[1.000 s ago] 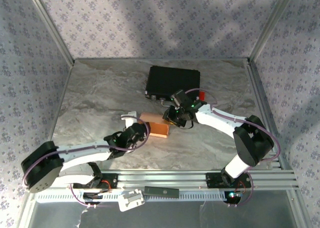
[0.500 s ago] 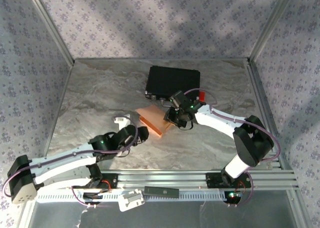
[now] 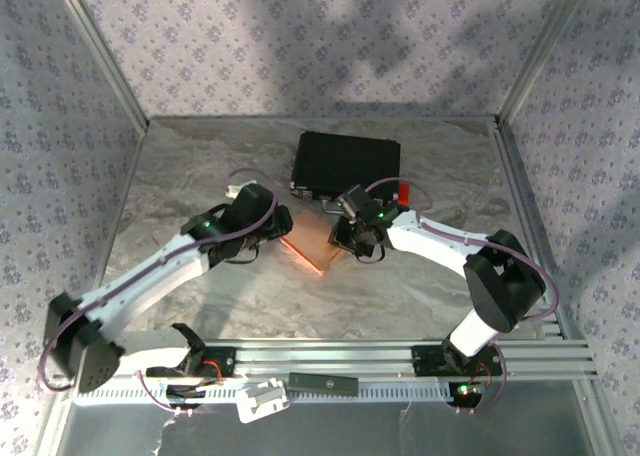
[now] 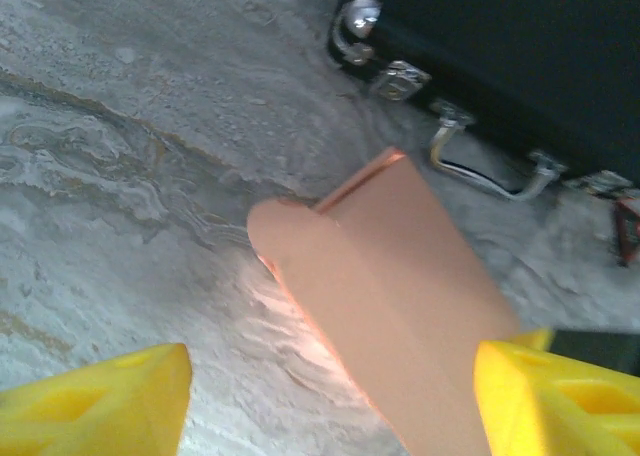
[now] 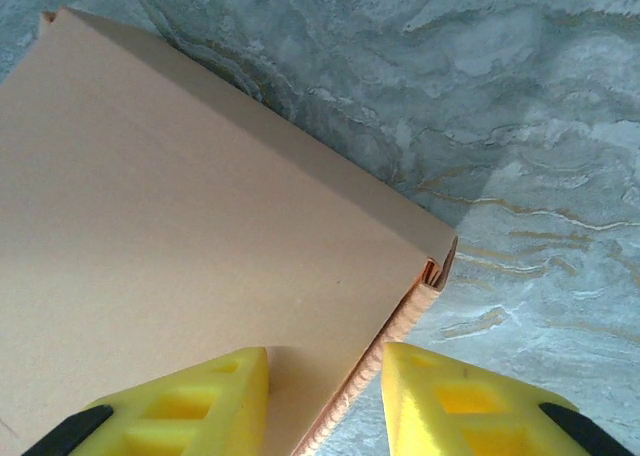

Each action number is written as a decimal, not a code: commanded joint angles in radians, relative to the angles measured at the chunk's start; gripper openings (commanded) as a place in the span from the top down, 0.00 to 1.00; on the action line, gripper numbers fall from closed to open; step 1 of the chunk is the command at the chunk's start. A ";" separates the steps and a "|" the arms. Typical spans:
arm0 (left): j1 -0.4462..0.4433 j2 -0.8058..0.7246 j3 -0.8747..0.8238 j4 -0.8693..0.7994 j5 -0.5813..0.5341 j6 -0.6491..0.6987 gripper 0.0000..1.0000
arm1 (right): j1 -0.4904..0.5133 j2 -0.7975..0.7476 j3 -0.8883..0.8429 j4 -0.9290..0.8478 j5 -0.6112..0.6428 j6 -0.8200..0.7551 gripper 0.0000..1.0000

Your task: Fold the paper box

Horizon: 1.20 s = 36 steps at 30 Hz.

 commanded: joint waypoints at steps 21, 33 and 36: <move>-0.001 0.301 -0.091 0.123 0.109 0.093 0.51 | -0.007 0.098 0.110 -0.106 0.083 -0.149 0.63; -0.005 0.089 -0.082 0.110 0.180 0.076 0.40 | -0.036 -0.015 0.099 -0.094 0.092 -0.293 0.56; 0.060 0.058 -0.087 0.138 0.274 0.138 0.42 | -0.078 -0.076 0.021 -0.035 0.004 -0.314 0.54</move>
